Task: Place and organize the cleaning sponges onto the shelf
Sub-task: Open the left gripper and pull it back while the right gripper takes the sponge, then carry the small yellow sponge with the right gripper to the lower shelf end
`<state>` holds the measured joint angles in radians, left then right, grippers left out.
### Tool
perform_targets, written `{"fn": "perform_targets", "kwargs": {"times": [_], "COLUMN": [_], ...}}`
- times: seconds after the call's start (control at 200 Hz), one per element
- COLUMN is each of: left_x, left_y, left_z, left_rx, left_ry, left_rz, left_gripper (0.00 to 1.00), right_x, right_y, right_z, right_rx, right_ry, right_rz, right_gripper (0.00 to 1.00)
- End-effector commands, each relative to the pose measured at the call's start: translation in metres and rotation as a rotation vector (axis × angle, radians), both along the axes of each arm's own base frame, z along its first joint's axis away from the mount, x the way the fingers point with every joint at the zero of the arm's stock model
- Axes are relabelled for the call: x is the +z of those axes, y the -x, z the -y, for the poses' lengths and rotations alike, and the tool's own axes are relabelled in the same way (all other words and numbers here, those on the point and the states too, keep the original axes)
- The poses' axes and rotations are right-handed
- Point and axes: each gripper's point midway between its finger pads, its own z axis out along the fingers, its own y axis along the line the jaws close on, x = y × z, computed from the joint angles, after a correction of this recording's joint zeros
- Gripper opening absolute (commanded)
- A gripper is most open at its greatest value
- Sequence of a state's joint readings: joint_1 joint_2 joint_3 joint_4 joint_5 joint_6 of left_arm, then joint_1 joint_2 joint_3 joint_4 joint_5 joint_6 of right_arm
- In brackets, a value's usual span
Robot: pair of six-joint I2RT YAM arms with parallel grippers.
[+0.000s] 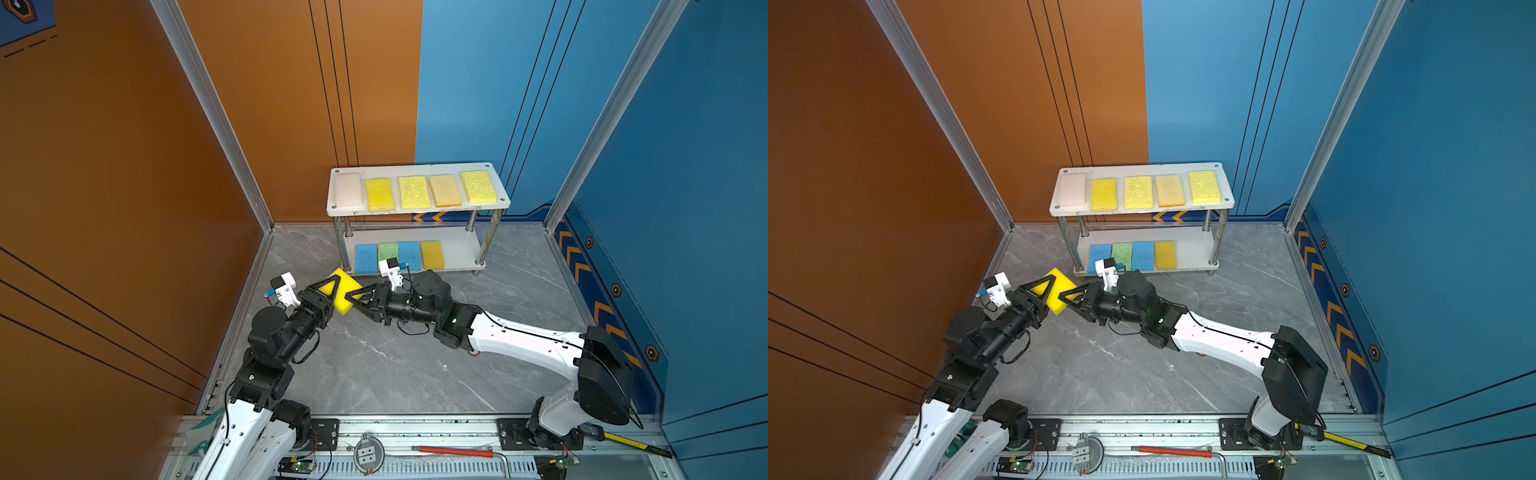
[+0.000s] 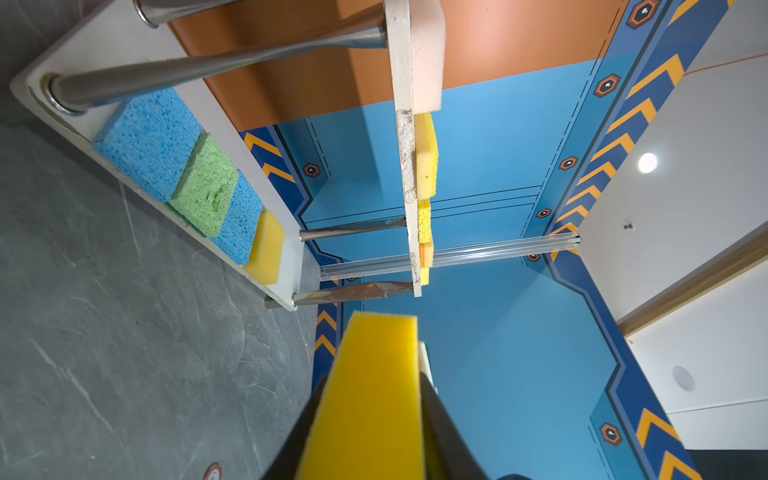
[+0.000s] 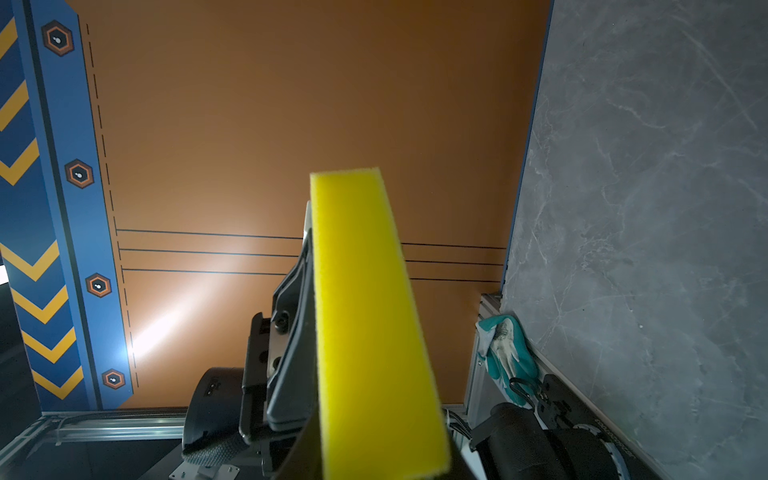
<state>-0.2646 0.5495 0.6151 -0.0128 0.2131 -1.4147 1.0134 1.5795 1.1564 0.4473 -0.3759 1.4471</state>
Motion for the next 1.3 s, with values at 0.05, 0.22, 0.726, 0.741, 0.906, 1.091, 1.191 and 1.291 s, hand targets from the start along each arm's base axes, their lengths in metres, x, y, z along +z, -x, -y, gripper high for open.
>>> {"fn": "perform_targets", "kwargs": {"times": [0.05,0.22,0.726,0.741,0.906,1.091,1.191,1.291], "left_x": [-0.006,-0.014,-0.051,-0.052,-0.057,-0.059,-0.062,-0.064], "left_y": [0.008,0.012,0.037,0.037,0.039,0.041,0.043,0.044], "left_z": [0.000,-0.004,-0.018,-0.018,-0.018,-0.018,-0.020,-0.022], "left_rx": [-0.032,-0.038,-0.084,-0.086,-0.095,-0.104,-0.101,-0.102], "left_ry": [-0.040,-0.053,-0.087,-0.086,-0.076,-0.076,-0.074,-0.065], "left_rz": [-0.031,-0.065,-0.224,-0.226,-0.240,-0.251,-0.259,-0.267], "left_gripper": [0.47,0.65,0.85,0.85,0.85,0.92,0.94,0.94], "right_x": [0.004,-0.006,-0.058,-0.060,-0.077,-0.095,-0.101,-0.109], "right_y": [-0.011,-0.023,-0.131,-0.135,-0.165,-0.196,-0.211,-0.227], "right_z": [0.014,0.031,0.260,0.265,0.293,0.298,0.295,0.292], "right_rx": [-0.062,-0.105,-0.631,-0.640,-0.688,-0.701,-0.704,-0.708], "right_ry": [-0.008,0.020,0.252,0.252,0.265,0.277,0.285,0.292], "right_rz": [0.013,0.010,-0.043,-0.049,-0.082,-0.108,-0.112,-0.116], "right_gripper": [0.21,0.19,0.22,0.21,0.21,0.21,0.21,0.21]}}
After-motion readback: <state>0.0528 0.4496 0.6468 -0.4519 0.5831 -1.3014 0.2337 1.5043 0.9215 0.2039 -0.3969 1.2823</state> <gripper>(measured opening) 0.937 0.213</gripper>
